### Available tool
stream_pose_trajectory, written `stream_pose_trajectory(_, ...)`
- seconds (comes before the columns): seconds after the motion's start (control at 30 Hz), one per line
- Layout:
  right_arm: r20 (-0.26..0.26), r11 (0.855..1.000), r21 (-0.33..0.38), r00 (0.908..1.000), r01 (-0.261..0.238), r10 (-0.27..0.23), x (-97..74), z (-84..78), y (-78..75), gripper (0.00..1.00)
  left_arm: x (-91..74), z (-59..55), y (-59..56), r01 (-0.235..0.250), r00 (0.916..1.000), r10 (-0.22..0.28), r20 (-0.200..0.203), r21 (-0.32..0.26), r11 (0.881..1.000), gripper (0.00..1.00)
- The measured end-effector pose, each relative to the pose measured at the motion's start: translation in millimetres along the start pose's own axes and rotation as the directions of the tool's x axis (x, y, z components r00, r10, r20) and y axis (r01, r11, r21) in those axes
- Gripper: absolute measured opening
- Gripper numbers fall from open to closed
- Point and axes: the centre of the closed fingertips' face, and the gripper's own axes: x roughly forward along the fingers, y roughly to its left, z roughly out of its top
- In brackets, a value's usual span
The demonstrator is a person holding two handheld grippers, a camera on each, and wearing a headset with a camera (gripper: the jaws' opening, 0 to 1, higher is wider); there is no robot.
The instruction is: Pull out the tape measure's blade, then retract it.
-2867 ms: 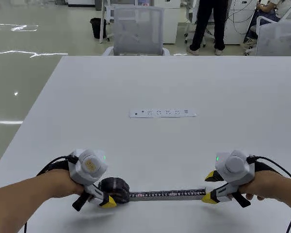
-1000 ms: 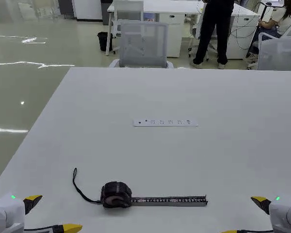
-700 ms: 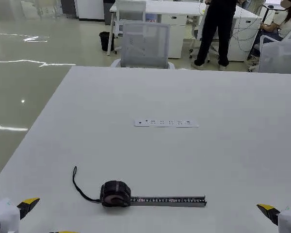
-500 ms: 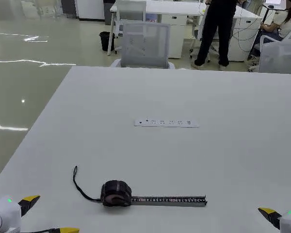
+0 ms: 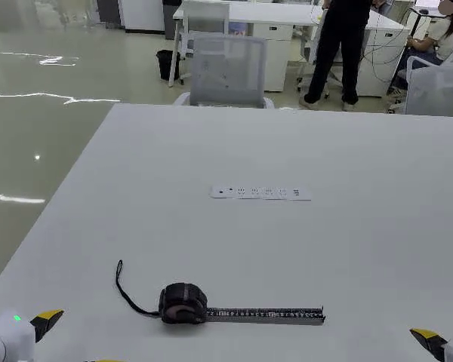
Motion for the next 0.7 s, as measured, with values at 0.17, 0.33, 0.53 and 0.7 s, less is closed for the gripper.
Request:
stream_pose_trajectory(0.17, -0.017, 1.0, -0.01, 0.9999, 0.004, -0.004, 2.2, -3.4, 0.7, 1.0, -1.7, 2.6, 6.4, 0.002, 1.0, -0.002, -0.006, 0.01, 1.0, 0.99)
stream_pose_trajectory(0.33, -0.016, 1.0, -0.009, 0.9998, 0.01, -0.01, 2.5, -1.7, -0.2, 1.0, 2.5, 8.2, 14.7, -0.005, 0.9999, 0.005, 0.009, -0.001, 1.0, 0.99)
stream_pose_trajectory(0.53, -0.013, 1.0, -0.011, 0.9998, 0.012, -0.012, 1.3, -0.8, -1.5, 1.0, 5.2, 17.2, 6.9, -0.01, 0.9993, 0.01, 0.036, -0.016, 1.0, 0.99)
stream_pose_trajectory(0.7, -0.012, 1.0, -0.016, 0.9998, 0.016, -0.016, -1.1, -0.5, -3.2, 1.0, 7.1, 14.4, 2.3, -0.018, 0.9995, 0.019, 0.024, -0.024, 1.0, 0.99)
